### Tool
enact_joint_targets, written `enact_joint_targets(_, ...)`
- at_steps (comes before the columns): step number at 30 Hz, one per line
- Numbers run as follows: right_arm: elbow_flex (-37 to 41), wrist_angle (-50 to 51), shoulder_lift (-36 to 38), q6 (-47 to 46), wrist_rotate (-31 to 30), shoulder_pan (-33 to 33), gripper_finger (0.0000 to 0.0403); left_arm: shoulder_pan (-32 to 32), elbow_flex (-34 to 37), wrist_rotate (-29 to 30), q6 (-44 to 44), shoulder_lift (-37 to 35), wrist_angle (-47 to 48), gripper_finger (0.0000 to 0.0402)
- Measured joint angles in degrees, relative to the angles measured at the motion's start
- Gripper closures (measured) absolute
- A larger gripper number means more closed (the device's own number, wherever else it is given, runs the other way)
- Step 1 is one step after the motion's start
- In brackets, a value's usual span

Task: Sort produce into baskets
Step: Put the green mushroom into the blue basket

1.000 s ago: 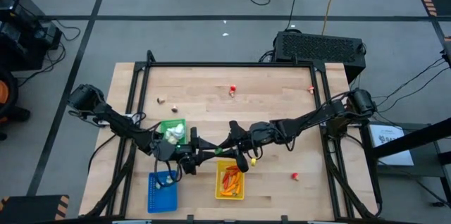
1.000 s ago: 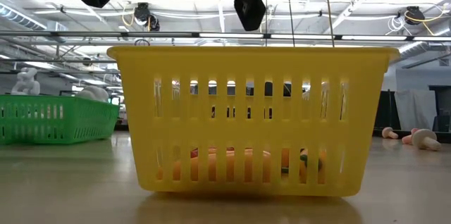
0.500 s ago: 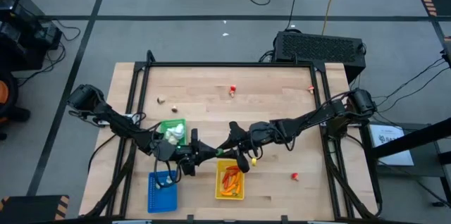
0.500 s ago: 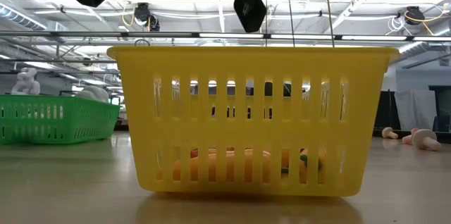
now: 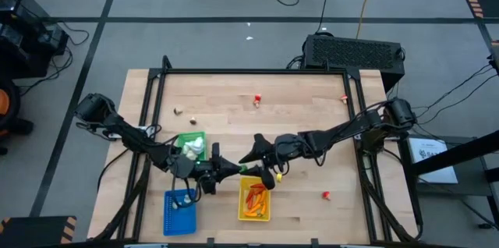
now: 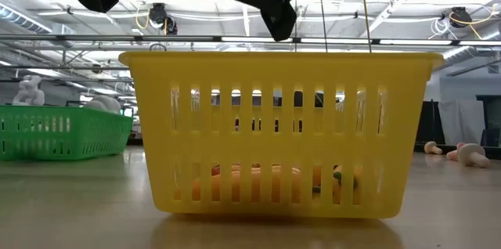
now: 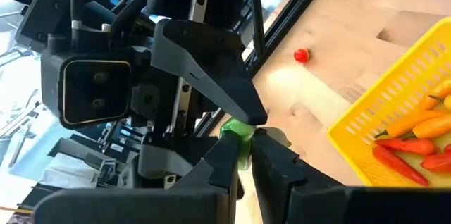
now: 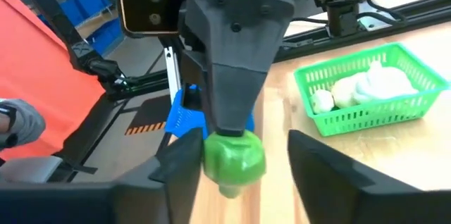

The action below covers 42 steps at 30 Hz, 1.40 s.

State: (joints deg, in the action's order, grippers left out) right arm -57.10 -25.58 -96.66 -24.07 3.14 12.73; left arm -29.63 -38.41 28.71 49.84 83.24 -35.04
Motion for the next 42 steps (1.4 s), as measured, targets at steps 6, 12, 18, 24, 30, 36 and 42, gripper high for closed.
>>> enact_joint_targets(6,0.0,3.2,2.0,2.3,0.3,-1.0,0.0145,-1.0,0.0,1.6,-0.5,0.0,0.1,0.0364)
enact_joint_targets(12,0.0,4.9,4.7,3.8,0.0,-1.8,0.0120,-3.3,0.0,3.2,-11.1,0.0,7.7,0.0364)
enact_joint_targets(18,0.0,5.7,5.0,5.5,0.2,-1.7,0.0121,-9.7,0.0,7.9,-23.8,-1.1,13.5,0.0364)
enact_joint_targets(24,0.0,8.6,5.0,5.2,0.2,-1.8,0.0124,-20.2,-5.3,11.5,-46.5,-6.0,28.6,0.0364)
enact_joint_targets(30,0.0,8.2,5.0,5.8,0.2,-1.8,0.0124,-28.8,-12.2,3.9,-82.7,-7.7,51.3,0.0364)
enact_joint_targets(36,0.0,7.9,5.0,5.7,0.2,-1.5,0.0124,-31.5,-12.5,-1.3,-105.0,-7.7,64.6,0.0364)
enact_joint_targets(42,0.0,8.9,5.0,5.3,0.0,0.0,0.0124,-31.5,-10.9,-12.3,-117.9,-7.6,70.8,0.0364)
